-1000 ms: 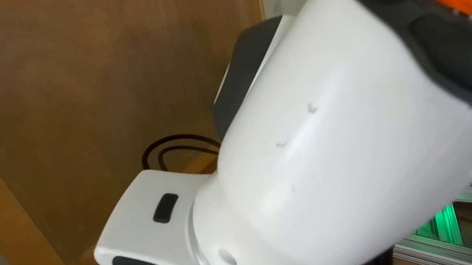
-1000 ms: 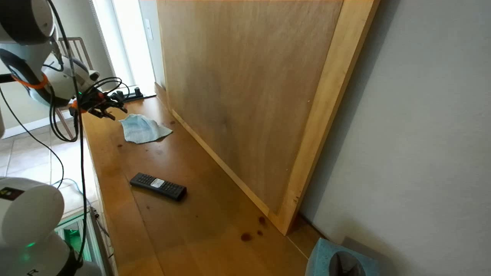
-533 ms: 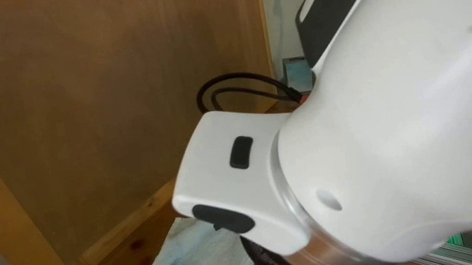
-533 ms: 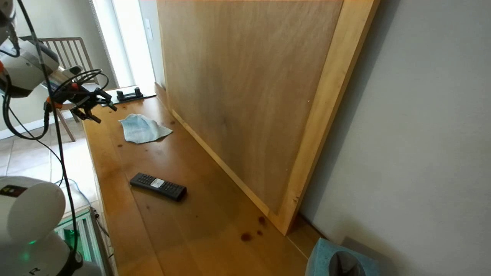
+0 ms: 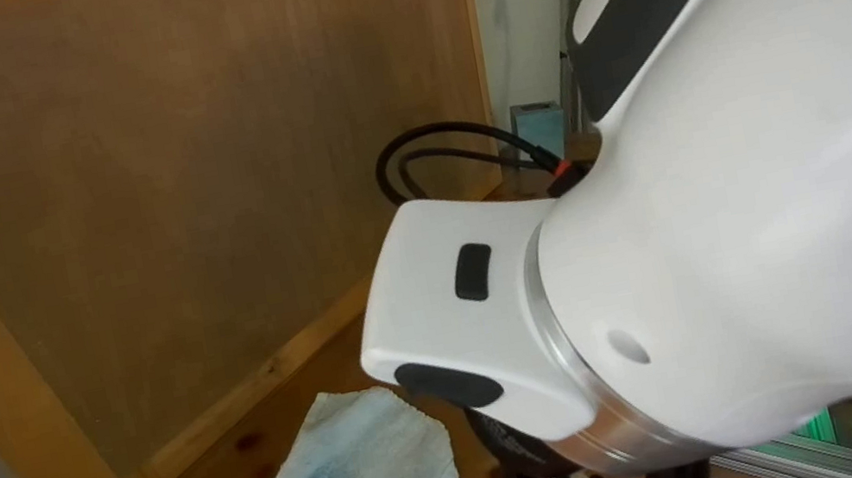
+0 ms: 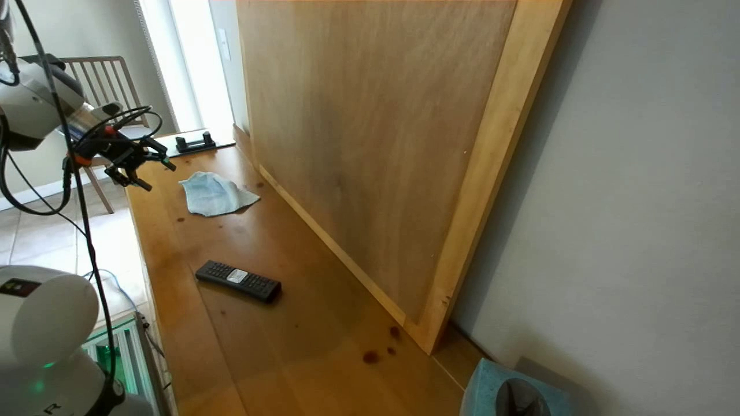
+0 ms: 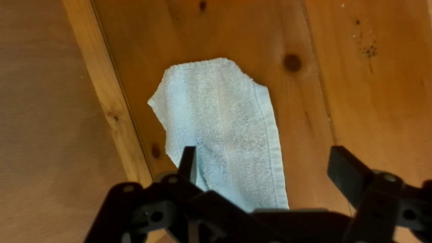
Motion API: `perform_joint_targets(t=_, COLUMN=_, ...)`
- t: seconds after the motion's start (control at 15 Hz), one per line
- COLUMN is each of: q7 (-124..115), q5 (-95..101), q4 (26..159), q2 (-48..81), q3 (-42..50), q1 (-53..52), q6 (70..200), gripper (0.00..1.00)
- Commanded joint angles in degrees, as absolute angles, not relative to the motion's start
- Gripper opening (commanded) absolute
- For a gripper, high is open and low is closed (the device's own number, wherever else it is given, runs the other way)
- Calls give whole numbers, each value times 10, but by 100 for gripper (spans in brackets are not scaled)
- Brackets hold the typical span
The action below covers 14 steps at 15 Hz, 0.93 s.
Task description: Spread the towel out
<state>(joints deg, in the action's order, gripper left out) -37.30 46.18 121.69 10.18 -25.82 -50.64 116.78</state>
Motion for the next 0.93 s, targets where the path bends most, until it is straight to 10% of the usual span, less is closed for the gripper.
perform_joint_targets(t=0.0, q7=-371, q5=460, q4=1216, q2=101, q3=-255, q1=-510, q6=1167, gripper=100)
perform_joint_targets(t=0.87, q7=-404, q5=408, q4=1242, q2=60, q3=-246, q1=-482, q6=1250, gripper=100)
